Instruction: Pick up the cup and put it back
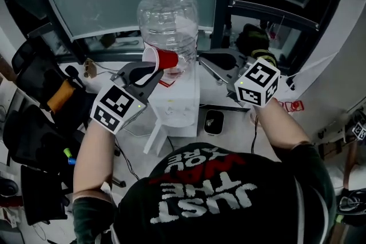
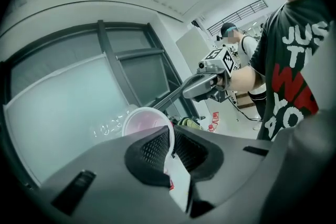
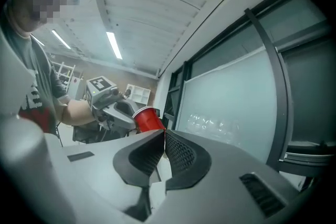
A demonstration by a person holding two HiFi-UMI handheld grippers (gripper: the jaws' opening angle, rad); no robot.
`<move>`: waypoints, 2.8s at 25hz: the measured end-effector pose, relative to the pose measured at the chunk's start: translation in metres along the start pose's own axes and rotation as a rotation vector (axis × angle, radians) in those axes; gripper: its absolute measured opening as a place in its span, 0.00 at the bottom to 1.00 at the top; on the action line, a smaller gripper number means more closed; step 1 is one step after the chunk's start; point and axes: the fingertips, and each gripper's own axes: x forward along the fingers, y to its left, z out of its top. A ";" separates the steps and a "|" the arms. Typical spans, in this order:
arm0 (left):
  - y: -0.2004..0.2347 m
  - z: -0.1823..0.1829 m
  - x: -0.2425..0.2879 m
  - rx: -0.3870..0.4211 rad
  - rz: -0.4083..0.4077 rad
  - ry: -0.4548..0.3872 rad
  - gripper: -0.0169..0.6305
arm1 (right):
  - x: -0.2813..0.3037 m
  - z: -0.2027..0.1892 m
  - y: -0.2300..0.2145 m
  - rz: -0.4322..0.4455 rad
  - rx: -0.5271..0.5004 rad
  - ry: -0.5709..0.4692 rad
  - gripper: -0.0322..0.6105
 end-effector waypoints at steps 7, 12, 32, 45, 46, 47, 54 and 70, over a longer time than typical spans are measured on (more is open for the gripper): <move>-0.004 0.002 0.002 0.023 -0.004 -0.004 0.07 | -0.002 -0.003 0.001 -0.003 0.000 -0.002 0.10; -0.002 0.001 0.001 0.017 0.001 -0.003 0.07 | -0.001 -0.005 0.005 0.003 0.001 -0.001 0.10; -0.037 -0.104 0.020 -0.126 -0.008 0.106 0.07 | 0.046 -0.064 0.031 0.120 0.098 0.088 0.10; -0.151 -0.320 0.070 -0.308 -0.044 0.325 0.07 | 0.124 -0.228 0.126 0.328 0.161 0.178 0.10; -0.163 -0.340 0.076 -0.313 -0.052 0.344 0.07 | 0.127 -0.247 0.133 0.338 0.163 0.185 0.10; -0.178 -0.361 0.083 -0.324 -0.058 0.364 0.07 | 0.129 -0.268 0.140 0.350 0.168 0.198 0.10; -0.290 -0.521 0.146 -0.427 -0.084 0.500 0.07 | 0.132 -0.436 0.179 0.389 0.236 0.338 0.10; -0.462 -0.836 0.313 -0.213 -0.152 0.702 0.07 | 0.126 -0.819 0.221 0.387 0.267 0.407 0.10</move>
